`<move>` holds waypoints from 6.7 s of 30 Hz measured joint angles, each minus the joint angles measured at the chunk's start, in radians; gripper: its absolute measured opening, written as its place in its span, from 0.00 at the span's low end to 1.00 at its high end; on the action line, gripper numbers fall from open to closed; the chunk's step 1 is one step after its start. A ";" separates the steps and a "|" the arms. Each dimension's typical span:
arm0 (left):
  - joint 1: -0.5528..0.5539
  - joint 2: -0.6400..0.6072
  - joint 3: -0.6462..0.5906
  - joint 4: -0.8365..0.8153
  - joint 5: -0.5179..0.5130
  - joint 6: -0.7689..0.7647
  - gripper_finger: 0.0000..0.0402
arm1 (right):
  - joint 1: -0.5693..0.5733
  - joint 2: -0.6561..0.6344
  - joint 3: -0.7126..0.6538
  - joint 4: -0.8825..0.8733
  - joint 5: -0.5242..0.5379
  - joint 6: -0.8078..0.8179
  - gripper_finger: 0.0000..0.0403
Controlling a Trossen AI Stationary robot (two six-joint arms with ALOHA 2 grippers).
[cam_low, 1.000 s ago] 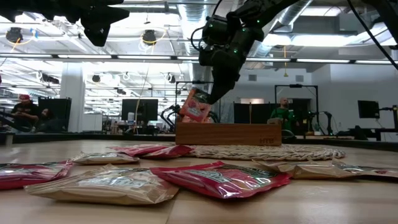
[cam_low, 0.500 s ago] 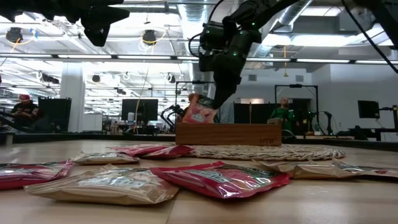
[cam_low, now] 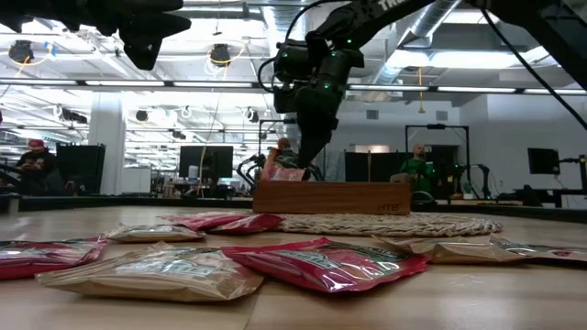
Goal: Pick & Place Tea
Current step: Put the orange tea bag into the left section of the wooden organizer, then put the red tea bag into the middle section of the wooden organizer
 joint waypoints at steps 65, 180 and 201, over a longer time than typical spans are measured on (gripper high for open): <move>0.000 0.000 0.000 -0.009 0.000 0.000 0.33 | 0.067 -0.003 0.070 0.046 0.124 -0.155 0.00; -0.467 0.524 0.211 -0.759 0.203 -1.096 0.33 | 0.565 -0.674 -0.639 0.521 0.465 0.465 0.25; -0.559 0.685 0.299 -0.872 0.249 -1.291 0.33 | 0.677 -0.674 -0.639 0.510 0.465 0.493 0.25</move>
